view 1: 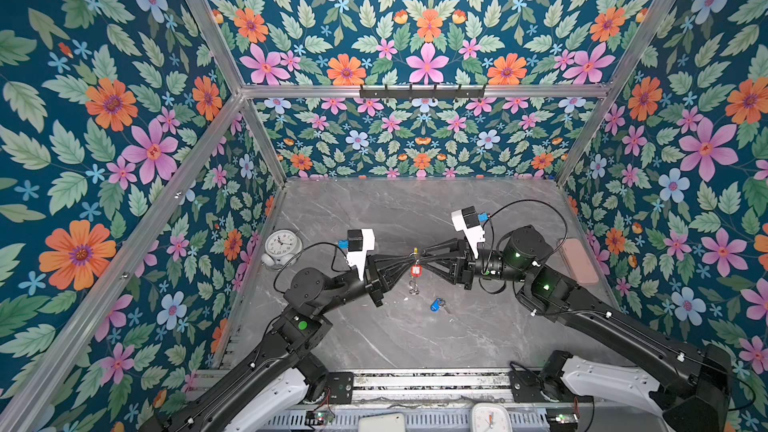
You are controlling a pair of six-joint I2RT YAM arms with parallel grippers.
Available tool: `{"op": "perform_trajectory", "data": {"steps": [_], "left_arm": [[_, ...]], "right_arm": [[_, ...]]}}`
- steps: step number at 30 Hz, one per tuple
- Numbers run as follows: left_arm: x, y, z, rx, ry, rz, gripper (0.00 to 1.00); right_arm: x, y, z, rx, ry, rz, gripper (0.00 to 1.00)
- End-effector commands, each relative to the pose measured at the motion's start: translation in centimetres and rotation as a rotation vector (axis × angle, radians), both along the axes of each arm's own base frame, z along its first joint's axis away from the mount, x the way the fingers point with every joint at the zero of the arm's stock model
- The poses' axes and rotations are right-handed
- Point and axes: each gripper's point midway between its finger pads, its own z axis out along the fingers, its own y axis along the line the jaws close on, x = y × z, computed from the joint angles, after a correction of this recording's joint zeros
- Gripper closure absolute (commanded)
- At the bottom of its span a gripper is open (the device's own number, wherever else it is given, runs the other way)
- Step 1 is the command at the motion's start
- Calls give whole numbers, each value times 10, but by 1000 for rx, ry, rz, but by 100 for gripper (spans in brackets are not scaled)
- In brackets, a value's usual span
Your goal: Remove the keys from the keyring
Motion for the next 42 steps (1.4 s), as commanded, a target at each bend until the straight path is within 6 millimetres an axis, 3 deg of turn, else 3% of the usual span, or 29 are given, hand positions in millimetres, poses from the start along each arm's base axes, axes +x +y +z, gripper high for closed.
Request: {"op": "perform_trajectory", "data": {"steps": [1,12,17,19,23,25,29,42], "left_arm": [[-1,5,15,-65,-38,13,100],[2,1,12,-62,-27,4,100],[2,-1,9,-55,-14,-6,100],[3,-1,8,-46,-2,-1,100],[5,4,4,-16,24,32,73],[5,9,0,3,36,59,66],[0,12,-4,56,41,60,69],[-17,-16,-18,229,85,-146,72]], "right_arm": [[0,0,21,81,-19,-1,69],[1,6,22,93,14,25,85],[0,5,22,84,24,28,100],[-1,4,22,64,14,20,100],[0,-1,15,-12,-5,-16,100],[-1,-3,11,-67,-16,-18,100],[-5,-7,2,-159,-40,-15,100],[-16,-20,-15,-368,-99,21,100]]}}
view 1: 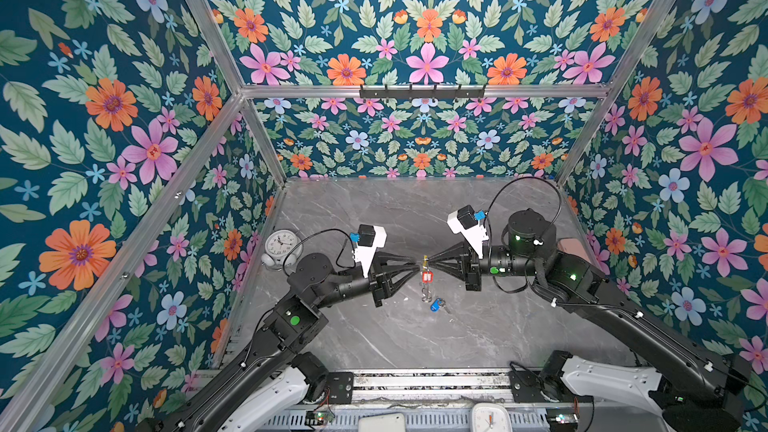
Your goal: Remove the keys from the keyring
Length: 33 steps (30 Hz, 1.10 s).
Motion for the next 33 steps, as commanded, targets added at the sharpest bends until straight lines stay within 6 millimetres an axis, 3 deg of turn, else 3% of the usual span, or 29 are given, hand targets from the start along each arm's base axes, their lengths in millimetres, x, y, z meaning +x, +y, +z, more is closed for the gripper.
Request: {"op": "perform_trajectory", "data": {"steps": [1,23,28,33], "left_arm": [[-9,-5,-4,35,0,-70,73],[-10,-22,-9,78,35,-177,89],[-11,-24,-8,66,39,-193,100],[-14,-23,-3,23,23,-202,100]], "right_arm": [[-4,-3,-9,-61,-24,26,100],[-5,-4,-15,-151,-27,55,100],[-4,-4,-11,-137,-41,46,100],[-3,-2,-4,-110,-48,44,100]]}}
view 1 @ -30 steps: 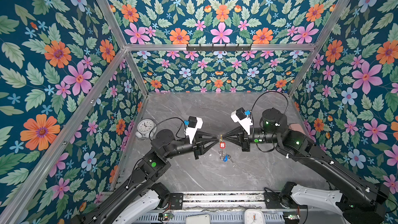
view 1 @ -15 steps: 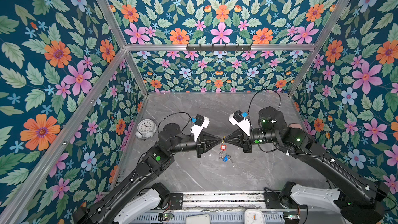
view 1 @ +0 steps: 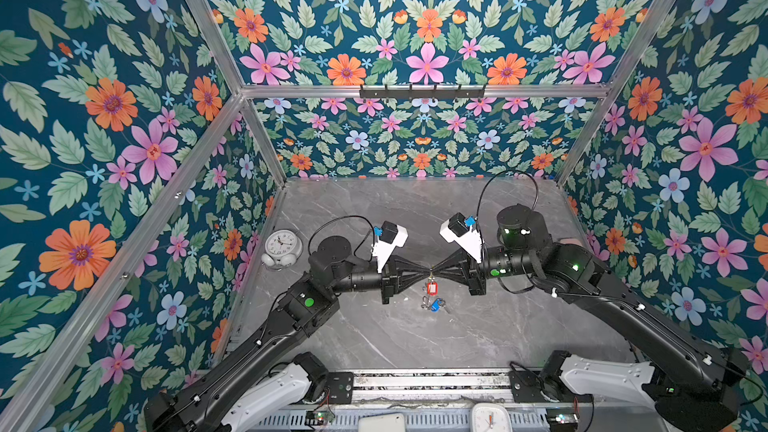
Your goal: Remove the keys from the keyring
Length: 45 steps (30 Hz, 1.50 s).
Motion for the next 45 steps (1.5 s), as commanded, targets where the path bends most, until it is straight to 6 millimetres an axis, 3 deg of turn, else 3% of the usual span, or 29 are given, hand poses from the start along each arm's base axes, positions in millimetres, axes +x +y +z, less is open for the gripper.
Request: {"op": "perform_trajectory", "data": {"steps": [1,4,7,9,14,19,31,45], "left_arm": [[-7,1,17,-70,-51,-31,100],[-6,3,21,-106,-61,-16,100],[-5,7,28,-154,-85,12,100],[-4,11,34,-195,-106,34,100],[1,19,45,-287,-149,102,100],[11,27,50,-356,-168,181,100],[14,32,56,-427,-173,205,100],[14,32,55,-433,-167,205,100]], "right_arm": [[4,4,17,60,-42,-5,100],[5,5,23,94,-53,-20,99],[9,2,36,166,-87,-66,77],[14,-4,48,242,-124,-121,69],[21,-21,72,445,-161,-247,62],[16,-14,75,556,-68,-202,62],[12,5,60,596,65,-113,62],[12,13,55,575,69,-89,79]]}}
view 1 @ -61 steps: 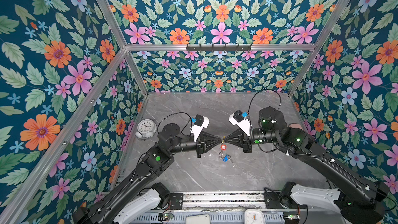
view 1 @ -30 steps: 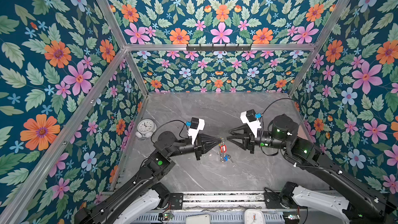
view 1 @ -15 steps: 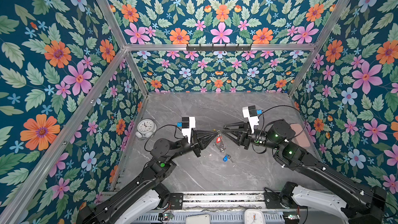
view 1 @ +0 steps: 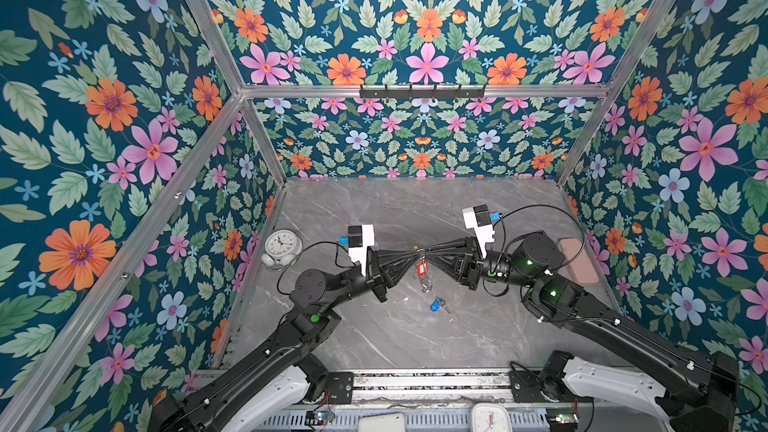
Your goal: Remove the keys from the keyring
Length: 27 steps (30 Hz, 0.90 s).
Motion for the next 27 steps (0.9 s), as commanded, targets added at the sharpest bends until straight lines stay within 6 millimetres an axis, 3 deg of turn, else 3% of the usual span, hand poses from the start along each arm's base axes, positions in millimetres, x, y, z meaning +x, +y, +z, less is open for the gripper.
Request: {"op": "perform_trajectory", "data": {"steps": [1,5,10,13,15,16,18,20,23,27], "left_arm": [[-3,4,11,-40,-34,-1,100],[-3,2,11,-40,-28,-10,100],[-3,2,12,-41,-31,-7,100],[-3,2,12,-37,-29,-9,100],[-2,1,11,-28,-19,-11,100],[-1,1,10,-24,-13,-7,96],[-2,4,8,-15,4,5,75],[-2,8,6,5,11,27,64],[-4,12,3,50,14,55,59],[-6,11,-2,135,9,58,63]], "right_arm": [[-2,0,9,21,-30,7,79],[-2,2,8,16,-27,15,87],[-2,2,6,6,-22,17,89],[-3,3,4,-8,-21,20,99],[-3,2,4,-26,-26,17,100],[-4,1,6,-33,-31,15,100],[-4,-1,3,-70,-31,6,100],[-4,-2,0,-108,-32,-7,100],[-3,-5,-7,-178,-31,-21,100],[-6,-8,-10,-254,-42,-17,100]]}}
